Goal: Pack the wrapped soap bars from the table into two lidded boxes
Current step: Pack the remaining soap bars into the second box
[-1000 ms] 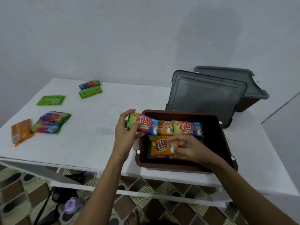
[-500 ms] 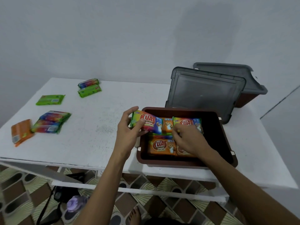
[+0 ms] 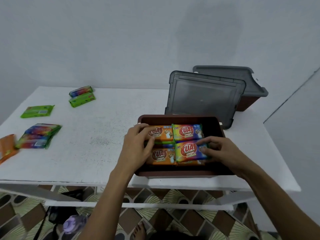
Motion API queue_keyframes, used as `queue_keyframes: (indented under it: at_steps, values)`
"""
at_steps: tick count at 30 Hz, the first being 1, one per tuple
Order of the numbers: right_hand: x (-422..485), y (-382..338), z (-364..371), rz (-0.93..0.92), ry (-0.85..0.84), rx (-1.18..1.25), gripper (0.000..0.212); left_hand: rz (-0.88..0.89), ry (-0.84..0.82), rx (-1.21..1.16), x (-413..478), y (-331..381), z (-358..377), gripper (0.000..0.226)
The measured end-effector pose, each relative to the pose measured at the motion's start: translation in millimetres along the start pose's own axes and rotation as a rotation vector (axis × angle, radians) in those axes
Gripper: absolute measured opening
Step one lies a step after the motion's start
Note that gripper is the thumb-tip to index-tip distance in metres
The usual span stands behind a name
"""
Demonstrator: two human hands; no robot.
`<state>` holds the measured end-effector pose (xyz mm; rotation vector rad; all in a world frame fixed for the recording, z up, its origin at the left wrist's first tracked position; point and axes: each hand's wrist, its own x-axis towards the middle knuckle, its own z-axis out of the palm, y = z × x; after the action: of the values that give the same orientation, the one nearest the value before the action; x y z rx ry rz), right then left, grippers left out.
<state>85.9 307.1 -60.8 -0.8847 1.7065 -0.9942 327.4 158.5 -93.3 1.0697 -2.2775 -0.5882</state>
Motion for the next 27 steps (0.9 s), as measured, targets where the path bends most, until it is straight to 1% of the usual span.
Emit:
queue_keyframes:
  at_steps: [2,6,9,11,12,13,14,16,18,20,21,25,27]
  values:
    - [6,6,2,0.044,-0.009,-0.071,0.018,-0.019,0.009,0.014,-1,-5,3,0.032]
    - [29,11,14,0.102,-0.011,-0.312,0.022,-0.035,0.016,0.023,-3,-5,7,0.031]
    - [38,18,16,0.067,-0.01,-0.652,0.023,-0.025,0.027,0.034,-3,-5,8,0.03]
    - [38,21,19,0.019,-0.027,-0.952,0.022,-0.017,0.026,0.05,-3,-6,9,0.03]
    - [38,22,21,0.002,-0.035,-1.082,0.027,-0.013,0.024,0.059,-3,-6,9,0.03]
    - [39,21,23,-0.01,-0.034,-1.151,0.032,-0.011,0.021,0.065,-4,-7,9,0.03]
    - [39,19,24,-0.004,-0.032,-1.182,0.034,-0.008,0.016,0.068,-4,-8,9,0.031]
    - [41,12,27,-0.008,0.002,-1.189,0.03,0.003,0.009,0.062,-4,-11,7,0.031]
    - [45,1,31,-0.041,0.083,-1.202,0.027,0.021,0.003,0.032,-4,-13,3,0.032]
    - [51,-19,41,-0.141,0.175,-1.178,0.022,0.025,0.024,-0.021,-4,-18,-2,0.033]
    - [55,-31,49,-0.205,0.199,-1.126,0.018,0.016,0.05,-0.046,-4,-23,-6,0.033]
    - [88,-80,97,-0.459,0.185,-0.91,0.009,-0.097,0.13,-0.066,2,-61,-30,0.024]
    - [114,-98,127,-0.577,0.173,-0.84,0.014,-0.168,0.149,-0.052,5,-90,-46,0.023]
